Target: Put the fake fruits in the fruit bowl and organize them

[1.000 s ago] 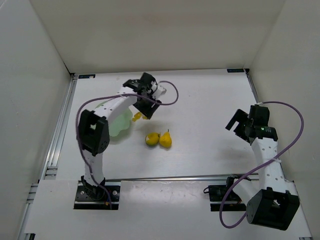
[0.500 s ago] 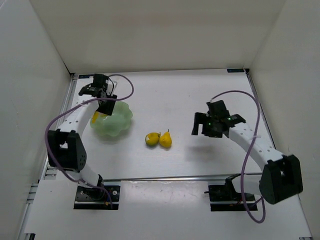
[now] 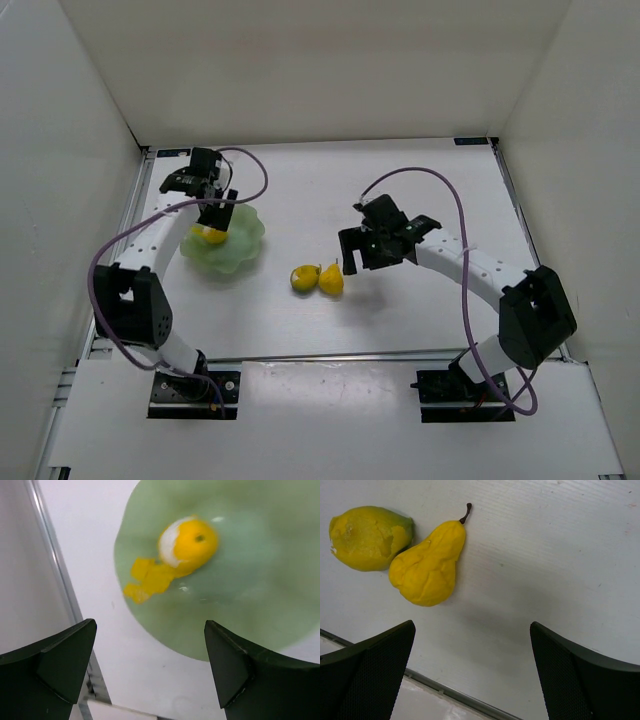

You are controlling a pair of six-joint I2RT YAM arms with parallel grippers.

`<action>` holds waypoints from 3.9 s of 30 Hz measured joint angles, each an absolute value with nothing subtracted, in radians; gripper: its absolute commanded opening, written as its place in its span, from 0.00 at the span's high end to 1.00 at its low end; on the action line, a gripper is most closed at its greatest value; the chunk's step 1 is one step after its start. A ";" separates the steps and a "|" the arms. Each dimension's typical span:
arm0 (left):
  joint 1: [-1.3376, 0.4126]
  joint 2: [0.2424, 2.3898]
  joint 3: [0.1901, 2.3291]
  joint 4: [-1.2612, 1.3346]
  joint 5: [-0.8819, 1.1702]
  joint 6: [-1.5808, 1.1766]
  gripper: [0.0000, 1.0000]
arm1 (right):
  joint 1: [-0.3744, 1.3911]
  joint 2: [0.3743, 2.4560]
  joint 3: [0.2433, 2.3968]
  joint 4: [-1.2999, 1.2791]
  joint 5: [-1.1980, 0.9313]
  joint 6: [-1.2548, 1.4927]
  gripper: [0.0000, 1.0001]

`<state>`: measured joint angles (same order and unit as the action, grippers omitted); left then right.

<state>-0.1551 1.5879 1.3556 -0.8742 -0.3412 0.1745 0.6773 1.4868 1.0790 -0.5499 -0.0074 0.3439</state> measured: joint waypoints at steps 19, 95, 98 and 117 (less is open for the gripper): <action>-0.760 1.812 1.368 -0.918 0.070 0.371 0.00 | 0.477 1.382 1.011 -0.569 0.076 0.470 0.01; 0.199 1.382 1.347 -0.878 -0.328 0.167 0.00 | 0.826 2.061 1.996 -0.668 -0.196 0.538 0.70; 0.208 1.382 1.333 -0.881 -0.324 0.164 0.00 | 0.827 2.193 2.154 -0.569 -0.305 0.678 0.64; 0.258 1.376 1.268 -0.888 -0.273 0.159 0.00 | 0.911 2.454 2.262 -0.402 -0.479 0.968 0.00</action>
<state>0.2581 1.3762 1.2682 -0.8875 -0.2726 0.1593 0.9112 2.4542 2.2620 -0.4023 -0.4793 0.9684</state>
